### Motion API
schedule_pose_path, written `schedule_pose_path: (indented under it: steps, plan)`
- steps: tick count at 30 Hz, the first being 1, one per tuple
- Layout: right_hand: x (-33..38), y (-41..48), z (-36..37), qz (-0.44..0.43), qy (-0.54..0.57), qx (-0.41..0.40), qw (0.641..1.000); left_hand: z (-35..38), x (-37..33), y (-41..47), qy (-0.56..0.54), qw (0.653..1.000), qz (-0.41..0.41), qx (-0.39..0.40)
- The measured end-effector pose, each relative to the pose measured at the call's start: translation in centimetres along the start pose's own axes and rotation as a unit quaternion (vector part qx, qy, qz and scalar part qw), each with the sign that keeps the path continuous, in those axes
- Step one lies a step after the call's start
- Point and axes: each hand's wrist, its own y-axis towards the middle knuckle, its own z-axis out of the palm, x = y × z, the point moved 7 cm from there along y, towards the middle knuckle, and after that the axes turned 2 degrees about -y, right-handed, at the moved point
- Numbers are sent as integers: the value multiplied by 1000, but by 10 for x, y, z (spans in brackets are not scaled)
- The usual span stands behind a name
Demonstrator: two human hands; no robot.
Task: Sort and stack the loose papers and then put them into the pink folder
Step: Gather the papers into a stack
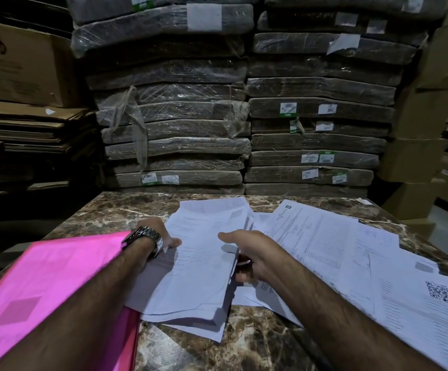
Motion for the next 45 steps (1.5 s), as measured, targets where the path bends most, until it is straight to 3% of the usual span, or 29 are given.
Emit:
schedule_pose_path:
  steps: [7, 13, 16, 20, 24, 36, 39, 45]
  plan:
    - [-1, 7, 1, -116, 99, -15, 988, 2, 3, -1, -17, 1000, -1, -4]
    - [-2, 15, -2, -216, 9, -43, 975, 5, 9, 2, -58, 998, -11, -3]
    - [-2, 14, 3, -188, 10, 2, 982, 3, 9, 0, -57, 998, -9, -16]
    - [-5, 22, 1, -147, 5, -14, 989, 1, 9, -3, -69, 997, -6, -26]
    - [-8, 32, 4, -130, -9, -35, 991, 6, 17, 1, -85, 996, 3, 12]
    - [-8, 32, 0, -195, -15, -36, 980, 9, 23, -4, -154, 986, 37, 50]
    - [3, 24, -5, -226, -18, -35, 973, 4, 22, -8, -253, 966, 38, 26]
    - [37, 0, -30, -289, -26, -39, 956, -7, 25, -5, -473, 880, 44, 12]
